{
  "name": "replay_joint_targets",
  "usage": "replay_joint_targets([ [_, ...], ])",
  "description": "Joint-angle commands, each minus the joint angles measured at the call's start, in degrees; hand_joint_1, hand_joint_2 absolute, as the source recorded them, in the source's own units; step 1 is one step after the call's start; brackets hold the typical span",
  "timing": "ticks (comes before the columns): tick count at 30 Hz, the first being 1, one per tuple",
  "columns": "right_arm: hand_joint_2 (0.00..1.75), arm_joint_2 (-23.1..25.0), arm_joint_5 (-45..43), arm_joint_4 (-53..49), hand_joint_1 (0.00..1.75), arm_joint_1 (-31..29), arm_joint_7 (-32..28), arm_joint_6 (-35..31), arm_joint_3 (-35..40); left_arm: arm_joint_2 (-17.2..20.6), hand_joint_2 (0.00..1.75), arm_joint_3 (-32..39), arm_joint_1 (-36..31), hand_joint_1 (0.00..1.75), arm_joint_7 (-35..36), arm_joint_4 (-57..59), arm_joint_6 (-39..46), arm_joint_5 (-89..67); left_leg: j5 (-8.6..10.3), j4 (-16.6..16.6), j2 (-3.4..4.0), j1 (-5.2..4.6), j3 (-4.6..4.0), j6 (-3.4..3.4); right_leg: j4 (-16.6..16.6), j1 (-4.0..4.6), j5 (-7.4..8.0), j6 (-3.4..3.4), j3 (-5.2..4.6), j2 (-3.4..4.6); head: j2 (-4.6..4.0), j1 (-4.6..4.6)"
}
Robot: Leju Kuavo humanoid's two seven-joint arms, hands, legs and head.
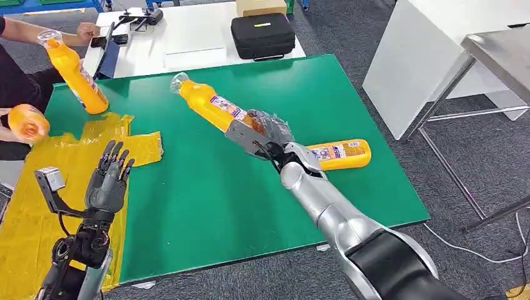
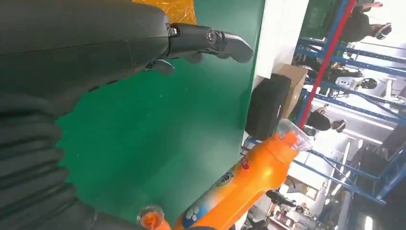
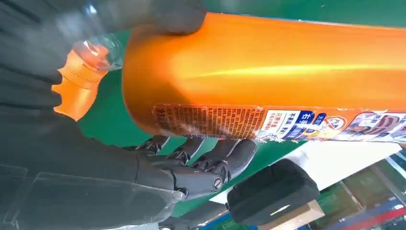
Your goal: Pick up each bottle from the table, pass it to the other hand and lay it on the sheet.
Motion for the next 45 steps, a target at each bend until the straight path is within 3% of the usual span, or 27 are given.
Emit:
replay_joint_targets([
  [1,1.75,-1.1,0.8,-7.6,1.75,2.1,-2.6,-3.5,-2.5,-1.1,1.75,0.3,-2.3,0.0,0.2,5.2,-0.1,-0.7,-0.06,0.0,-0.08,-0.01,0.16,-0.02,0.0,0.0,-0.1,0.01,0.19,-0.13,0.0,0.0],
  [7,1.75,-0.4,3.1,-12.5,1.75,5.9,-4.9,-5.9,-1.1,-1.8,1.75,-0.7,-3.9,0.0,-0.1,8.4,-1.3,-0.3,-0.14,0.0,-0.14,-0.01,0.31,-0.03,0.0,0.01,-0.2,0.01,0.35,-0.22,0.0,0.0],
  [17,1.75,8.1,8.6,-5.7,1.75,6.2,-3.6,-4.1,11.1,-3.4,1.75,-1.0,-5.5,0.0,0.6,8.5,-2.8,1.1,-0.21,0.0,0.2,-0.01,0.32,-0.07,0.0,0.01,-0.18,-0.02,0.21,0.12,0.0,-0.02],
  [28,1.75,9.5,7.9,-3.5,1.75,6.3,-2.3,-2.8,16.0,-4.1,1.75,-1.3,-5.4,0.0,5.3,8.0,-10.4,12.2,-0.16,0.0,0.03,0.02,0.2,-0.04,0.0,0.02,-0.18,0.0,0.17,-0.02,0.0,0.0],
  [40,1.75,9.4,8.2,-2.6,1.75,6.1,-1.9,-2.9,16.8,-5.4,1.75,-2.1,-6.1,0.0,8.7,7.9,-13.9,17.8,-0.16,0.0,-0.08,0.02,0.19,-0.05,0.0,0.03,-0.21,-0.01,0.18,-0.11,0.0,0.0],
  [45,1.75,9.6,8.5,-2.6,1.75,6.3,-1.6,-2.6,17.1,-5.8,1.75,-3.1,-5.9,0.0,13.3,8.7,-16.6,25.6,-0.08,0.0,-0.07,0.0,0.04,-0.03,0.0,0.01,-0.12,0.0,0.0,-0.07,0.0,0.0],
])
